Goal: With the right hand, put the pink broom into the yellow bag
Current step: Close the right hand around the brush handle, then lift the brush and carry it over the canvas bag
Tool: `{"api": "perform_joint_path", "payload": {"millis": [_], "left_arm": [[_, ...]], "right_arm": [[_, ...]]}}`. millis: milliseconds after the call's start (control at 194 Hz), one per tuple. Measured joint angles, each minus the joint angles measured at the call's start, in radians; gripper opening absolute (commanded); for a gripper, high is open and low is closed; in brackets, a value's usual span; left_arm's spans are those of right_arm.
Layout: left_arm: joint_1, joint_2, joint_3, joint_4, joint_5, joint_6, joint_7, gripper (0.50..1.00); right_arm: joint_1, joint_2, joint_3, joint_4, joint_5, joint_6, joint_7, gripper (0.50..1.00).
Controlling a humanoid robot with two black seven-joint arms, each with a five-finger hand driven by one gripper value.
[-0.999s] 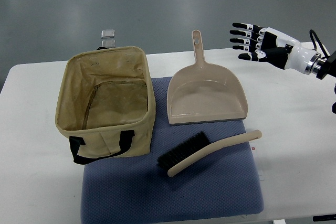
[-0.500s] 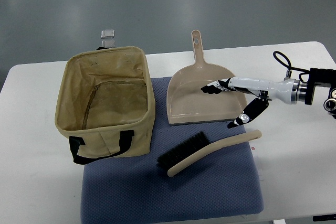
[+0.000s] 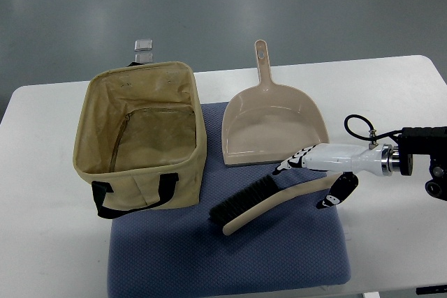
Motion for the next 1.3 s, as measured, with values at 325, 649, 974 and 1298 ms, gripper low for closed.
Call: {"api": "perform_joint_path", "payload": {"millis": [325, 649, 974, 1298], "left_arm": [[0.000, 0.000, 0.000, 0.000, 0.000, 0.000, 0.000, 1.000], [0.000, 0.000, 0.000, 0.000, 0.000, 0.000, 0.000, 1.000], [0.000, 0.000, 0.000, 0.000, 0.000, 0.000, 0.000, 1.000], [0.000, 0.000, 0.000, 0.000, 0.000, 0.000, 0.000, 1.000]], "right_arm": [[0.001, -0.022, -0.006, -0.002, -0.046, -0.011, -0.031, 0.729], [0.001, -0.026, -0.025, -0.001, -0.081, -0.053, -0.034, 0.717], [0.001, -0.020, -0.056, -0.001, -0.098, -0.093, -0.055, 0.615], [0.001, -0.023, -0.059, -0.009, -0.105, -0.121, -0.064, 0.500]]}}
